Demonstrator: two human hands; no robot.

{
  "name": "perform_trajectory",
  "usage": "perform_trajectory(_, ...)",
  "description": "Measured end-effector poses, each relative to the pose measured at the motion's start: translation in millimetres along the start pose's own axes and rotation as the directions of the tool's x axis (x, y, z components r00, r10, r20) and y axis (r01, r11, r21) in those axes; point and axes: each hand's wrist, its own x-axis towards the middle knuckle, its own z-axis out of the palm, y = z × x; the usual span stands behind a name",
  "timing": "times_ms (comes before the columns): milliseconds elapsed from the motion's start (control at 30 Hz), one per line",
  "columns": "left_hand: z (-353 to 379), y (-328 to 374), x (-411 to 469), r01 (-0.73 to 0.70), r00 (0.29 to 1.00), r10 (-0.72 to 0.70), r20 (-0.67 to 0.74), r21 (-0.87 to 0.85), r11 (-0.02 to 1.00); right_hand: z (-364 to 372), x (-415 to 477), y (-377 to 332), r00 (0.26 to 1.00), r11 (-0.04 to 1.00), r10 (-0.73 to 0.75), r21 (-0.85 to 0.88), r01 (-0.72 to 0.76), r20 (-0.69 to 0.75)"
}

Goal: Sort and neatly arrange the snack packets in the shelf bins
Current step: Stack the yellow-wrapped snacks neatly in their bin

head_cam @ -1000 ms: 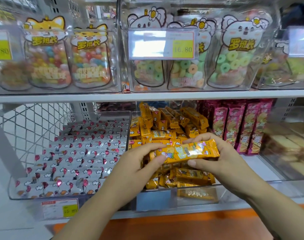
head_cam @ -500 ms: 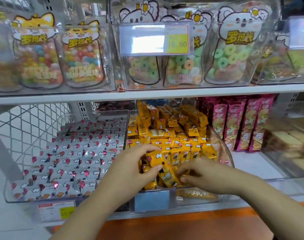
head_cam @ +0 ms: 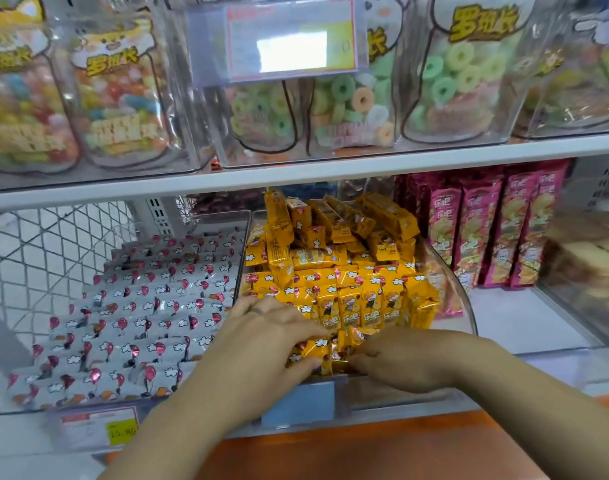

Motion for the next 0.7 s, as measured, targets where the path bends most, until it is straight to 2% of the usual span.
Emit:
perform_trajectory(133, 7, -9, -1, -0.023, 0.998, 0.024, -0.054, 0.018, 1.0, 1, 0, -1, 0.999, 0.988, -0.04, -0.148, 0.04, 0.005)
perform_trajectory(200, 11, -12, -2, -0.043, 0.996, 0.044, -0.08, 0.008, 0.999, 1, 1, -3, 0.999, 0.987, -0.039, -0.157, 0.041, 0.012)
perform_trajectory(300, 11, -11, -4, -0.061, 0.989, 0.059, -0.134, -0.006, 0.998, 2, 1, -3, 1.0, 0.999, -0.006, -0.038, 0.006, -0.004)
perform_trajectory(367, 12, -11, -5, -0.053, 0.985, 0.051, -0.162, -0.007, 0.999, 2, -2, -1, 0.999, 0.999, -0.035, -0.032, 0.034, -0.025)
perform_trajectory(467, 11, -11, -6, -0.051, 0.978, 0.049, -0.2, -0.004, 0.999, -2, -14, 4, 0.989, 0.986, -0.01, 0.163, 0.035, -0.15)
perform_trajectory(600, 12, -8, -3, -0.054, 0.972, 0.05, -0.228, -0.011, 0.998, -10, -33, 21, 0.953, 0.965, -0.038, 0.235, 0.112, -0.301)
perform_trajectory(700, 15, -6, -2, -0.071, 0.973, 0.072, -0.22, 0.013, 0.997, -13, -44, 27, 0.899, 0.912, -0.026, 0.357, 0.2, -0.437)
